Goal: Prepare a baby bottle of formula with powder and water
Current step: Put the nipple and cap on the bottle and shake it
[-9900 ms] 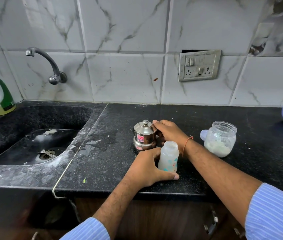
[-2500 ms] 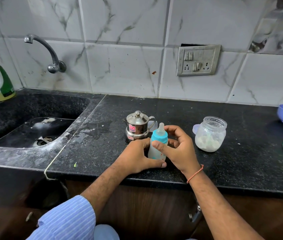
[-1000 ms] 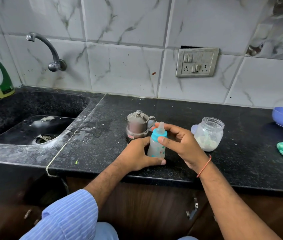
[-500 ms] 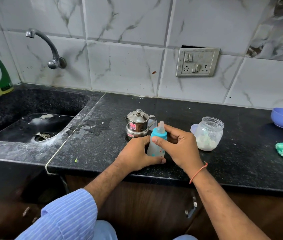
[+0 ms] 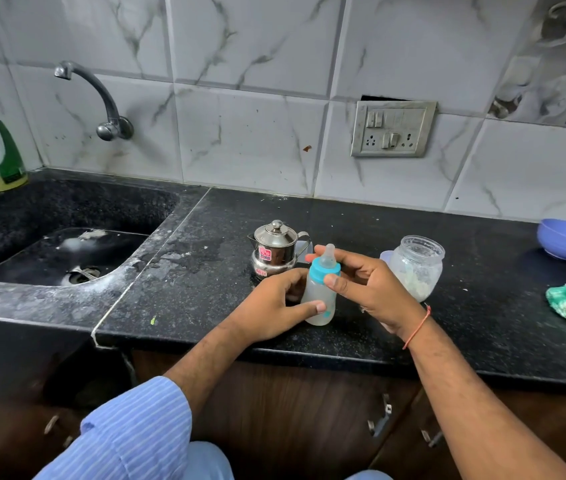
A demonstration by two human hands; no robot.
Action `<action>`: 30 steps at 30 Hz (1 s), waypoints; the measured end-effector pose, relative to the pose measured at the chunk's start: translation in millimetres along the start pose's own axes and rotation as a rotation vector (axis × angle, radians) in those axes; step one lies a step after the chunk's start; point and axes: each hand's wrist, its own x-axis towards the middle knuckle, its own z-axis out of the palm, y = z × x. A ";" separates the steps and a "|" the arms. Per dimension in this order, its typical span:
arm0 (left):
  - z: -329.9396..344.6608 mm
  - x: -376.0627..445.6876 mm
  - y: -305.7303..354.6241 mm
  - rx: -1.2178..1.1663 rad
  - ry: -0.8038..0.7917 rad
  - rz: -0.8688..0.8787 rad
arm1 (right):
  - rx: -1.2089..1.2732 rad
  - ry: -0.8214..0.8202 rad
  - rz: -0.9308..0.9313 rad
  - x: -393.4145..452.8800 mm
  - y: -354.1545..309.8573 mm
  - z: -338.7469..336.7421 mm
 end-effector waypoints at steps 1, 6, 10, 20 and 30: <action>1.0 0.8 -1.0 -0.001 0.011 -0.002 | -0.009 0.003 0.000 -0.3 0.3 -0.2; 6.8 0.4 -2.4 0.051 0.067 0.019 | -0.083 0.123 -0.030 -4.1 9.2 8.9; 7.6 0.4 -2.4 0.048 0.067 0.014 | -0.127 0.161 -0.011 -4.7 13.6 11.9; 0.9 2.1 4.4 0.075 0.043 0.066 | -0.216 0.148 0.005 2.4 10.7 6.3; 1.3 1.3 -2.6 0.100 0.028 0.058 | -0.150 0.187 -0.009 -0.5 14.6 13.0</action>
